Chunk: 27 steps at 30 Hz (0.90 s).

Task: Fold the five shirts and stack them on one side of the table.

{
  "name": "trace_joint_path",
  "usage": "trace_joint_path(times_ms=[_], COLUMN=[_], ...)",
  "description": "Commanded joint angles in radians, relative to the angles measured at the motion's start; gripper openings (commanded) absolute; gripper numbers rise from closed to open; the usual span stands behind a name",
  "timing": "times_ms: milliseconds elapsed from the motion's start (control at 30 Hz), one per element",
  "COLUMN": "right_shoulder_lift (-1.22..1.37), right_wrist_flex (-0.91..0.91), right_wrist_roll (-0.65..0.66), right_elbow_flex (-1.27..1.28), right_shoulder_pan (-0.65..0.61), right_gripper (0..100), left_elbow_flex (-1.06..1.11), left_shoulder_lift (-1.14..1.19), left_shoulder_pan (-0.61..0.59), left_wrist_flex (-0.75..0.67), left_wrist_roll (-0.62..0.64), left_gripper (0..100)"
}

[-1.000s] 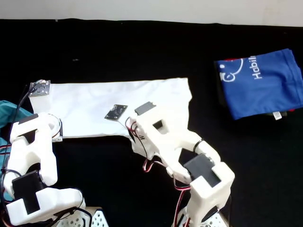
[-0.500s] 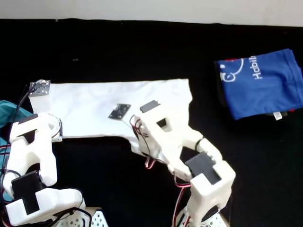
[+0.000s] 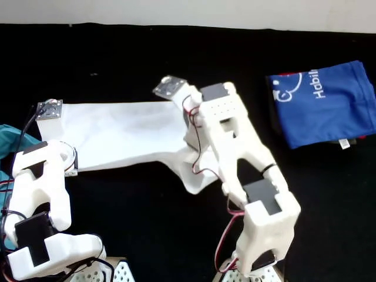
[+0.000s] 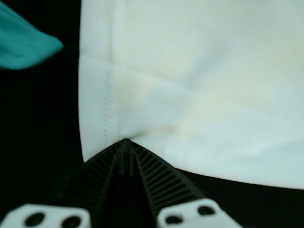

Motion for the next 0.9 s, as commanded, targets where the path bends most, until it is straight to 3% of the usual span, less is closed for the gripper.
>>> trace_joint_path(times_ms=[0,267,367,500,633,867], right_shoulder_lift=[0.071,0.380,0.489,0.605,0.641,0.647], right_wrist_flex=[-0.024,-0.018,-0.018,-0.018,0.005,0.191], right_wrist_roll=[0.014,0.008,-0.064,-0.206,-0.328,-0.344], right_elbow_flex=[-0.148,-0.585,-0.740,-0.900,-1.033,-1.276], right_shoulder_pan=[0.036,0.073,0.101,0.139,0.163,0.157], right_gripper=[0.5,0.9,4.4,18.3,19.3,19.3], left_elbow_flex=[0.001,0.001,0.001,0.001,0.001,0.001], left_shoulder_lift=[0.007,0.007,0.007,0.007,0.007,0.007], left_shoulder_pan=[0.012,0.012,0.012,0.012,0.012,0.012], left_wrist_flex=[-0.014,-0.014,-0.014,-0.014,-0.014,-0.014], left_wrist_roll=[0.011,0.011,0.011,0.011,0.011,0.011], left_gripper=[1,1,1,1,1,1])
